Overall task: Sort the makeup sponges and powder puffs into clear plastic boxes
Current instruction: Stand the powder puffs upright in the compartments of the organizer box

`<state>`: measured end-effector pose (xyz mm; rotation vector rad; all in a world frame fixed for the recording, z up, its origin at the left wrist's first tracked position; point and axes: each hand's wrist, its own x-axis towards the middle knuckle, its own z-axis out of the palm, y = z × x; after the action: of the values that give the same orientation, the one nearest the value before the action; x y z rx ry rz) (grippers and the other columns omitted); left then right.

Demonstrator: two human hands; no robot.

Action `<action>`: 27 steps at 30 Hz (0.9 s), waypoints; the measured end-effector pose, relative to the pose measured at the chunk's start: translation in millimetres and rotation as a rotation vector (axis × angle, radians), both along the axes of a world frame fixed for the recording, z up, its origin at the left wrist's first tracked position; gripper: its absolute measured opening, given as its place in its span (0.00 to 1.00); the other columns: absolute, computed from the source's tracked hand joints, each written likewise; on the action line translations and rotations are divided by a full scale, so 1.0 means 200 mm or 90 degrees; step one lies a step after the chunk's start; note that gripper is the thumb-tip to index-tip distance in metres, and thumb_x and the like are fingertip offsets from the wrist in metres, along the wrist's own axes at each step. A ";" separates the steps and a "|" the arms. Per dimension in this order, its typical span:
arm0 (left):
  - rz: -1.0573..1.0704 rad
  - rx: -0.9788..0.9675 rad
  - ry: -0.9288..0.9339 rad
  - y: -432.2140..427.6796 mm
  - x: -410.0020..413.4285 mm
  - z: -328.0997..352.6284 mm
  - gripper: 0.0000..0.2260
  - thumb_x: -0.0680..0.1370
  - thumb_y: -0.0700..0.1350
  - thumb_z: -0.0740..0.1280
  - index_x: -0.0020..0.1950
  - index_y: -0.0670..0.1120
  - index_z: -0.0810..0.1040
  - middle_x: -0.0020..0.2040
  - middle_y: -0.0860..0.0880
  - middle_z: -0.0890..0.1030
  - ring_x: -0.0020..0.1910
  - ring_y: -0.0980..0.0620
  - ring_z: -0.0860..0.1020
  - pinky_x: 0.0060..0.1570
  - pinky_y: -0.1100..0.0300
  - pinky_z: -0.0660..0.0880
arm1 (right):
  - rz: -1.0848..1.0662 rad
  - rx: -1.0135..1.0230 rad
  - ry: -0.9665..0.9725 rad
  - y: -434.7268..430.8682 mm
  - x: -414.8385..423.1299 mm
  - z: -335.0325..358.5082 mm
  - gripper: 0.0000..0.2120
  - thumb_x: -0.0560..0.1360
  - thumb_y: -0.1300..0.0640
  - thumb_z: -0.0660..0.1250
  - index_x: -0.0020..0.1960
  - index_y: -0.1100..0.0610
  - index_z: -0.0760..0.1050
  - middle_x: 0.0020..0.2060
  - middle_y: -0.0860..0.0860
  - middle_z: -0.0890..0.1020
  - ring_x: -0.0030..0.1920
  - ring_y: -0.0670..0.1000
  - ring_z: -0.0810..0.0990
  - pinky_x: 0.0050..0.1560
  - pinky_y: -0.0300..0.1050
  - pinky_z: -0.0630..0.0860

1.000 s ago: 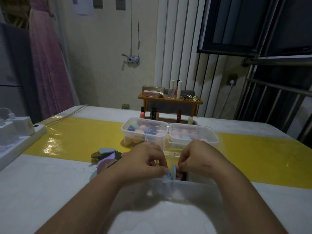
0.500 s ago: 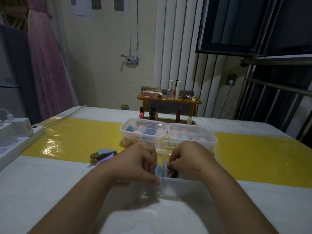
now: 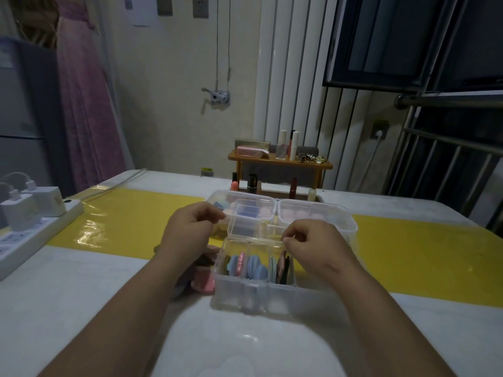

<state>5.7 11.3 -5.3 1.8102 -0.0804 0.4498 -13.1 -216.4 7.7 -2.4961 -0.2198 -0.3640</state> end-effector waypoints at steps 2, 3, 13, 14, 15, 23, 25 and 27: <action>0.083 0.133 -0.016 0.04 0.02 -0.01 0.18 0.70 0.30 0.61 0.40 0.52 0.80 0.44 0.52 0.81 0.48 0.49 0.78 0.39 0.56 0.77 | 0.010 0.008 -0.008 -0.01 0.00 0.00 0.11 0.75 0.54 0.67 0.36 0.41 0.75 0.34 0.41 0.80 0.38 0.42 0.78 0.38 0.41 0.72; 0.125 0.219 -0.011 0.06 0.03 -0.02 0.17 0.69 0.31 0.62 0.42 0.53 0.80 0.46 0.52 0.82 0.50 0.48 0.77 0.44 0.54 0.77 | 0.014 0.010 -0.008 -0.01 0.00 0.00 0.10 0.75 0.54 0.67 0.37 0.42 0.76 0.34 0.41 0.79 0.38 0.43 0.77 0.38 0.40 0.71; 0.244 0.484 0.230 0.11 0.08 -0.10 0.17 0.75 0.43 0.65 0.64 0.50 0.78 0.58 0.46 0.81 0.55 0.45 0.77 0.45 0.57 0.72 | 0.029 0.030 -0.006 -0.02 -0.01 -0.01 0.06 0.76 0.52 0.67 0.41 0.44 0.79 0.35 0.42 0.80 0.38 0.43 0.78 0.37 0.39 0.71; 0.244 0.480 0.229 0.11 0.09 -0.11 0.17 0.75 0.42 0.65 0.63 0.49 0.79 0.58 0.45 0.81 0.54 0.45 0.77 0.44 0.58 0.71 | 0.029 0.033 -0.006 -0.02 -0.01 -0.01 0.06 0.76 0.52 0.67 0.41 0.44 0.79 0.35 0.42 0.80 0.37 0.43 0.78 0.37 0.39 0.71; 0.245 0.476 0.221 0.11 0.08 -0.11 0.17 0.75 0.42 0.65 0.63 0.48 0.79 0.57 0.46 0.81 0.54 0.45 0.77 0.44 0.58 0.70 | 0.028 0.034 -0.007 -0.02 -0.01 -0.01 0.06 0.76 0.52 0.67 0.41 0.44 0.79 0.35 0.42 0.80 0.37 0.43 0.78 0.37 0.39 0.70; 0.292 0.430 0.082 0.07 0.05 -0.06 0.08 0.78 0.48 0.68 0.52 0.44 0.80 0.47 0.45 0.81 0.42 0.48 0.72 0.40 0.57 0.66 | 0.022 0.037 -0.013 -0.02 -0.01 -0.01 0.06 0.76 0.51 0.67 0.41 0.44 0.80 0.34 0.42 0.80 0.37 0.43 0.78 0.38 0.40 0.72; 0.312 0.383 0.028 0.06 0.05 -0.05 0.10 0.80 0.48 0.66 0.47 0.43 0.79 0.42 0.45 0.79 0.39 0.49 0.72 0.38 0.56 0.65 | 0.023 0.042 -0.018 -0.02 -0.01 -0.01 0.06 0.76 0.51 0.67 0.42 0.44 0.80 0.35 0.42 0.81 0.38 0.43 0.78 0.38 0.41 0.74; 0.314 0.341 -0.012 0.05 0.04 -0.03 0.11 0.81 0.49 0.65 0.46 0.43 0.78 0.40 0.47 0.77 0.39 0.49 0.73 0.37 0.55 0.65 | 0.023 0.046 -0.023 -0.02 -0.01 -0.01 0.06 0.76 0.51 0.67 0.41 0.43 0.79 0.35 0.42 0.81 0.38 0.43 0.78 0.38 0.41 0.74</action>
<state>13.3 22.1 -12.1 2.3582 0.2634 0.8543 -15.2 -221.2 5.8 -2.4120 -0.2616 -0.3960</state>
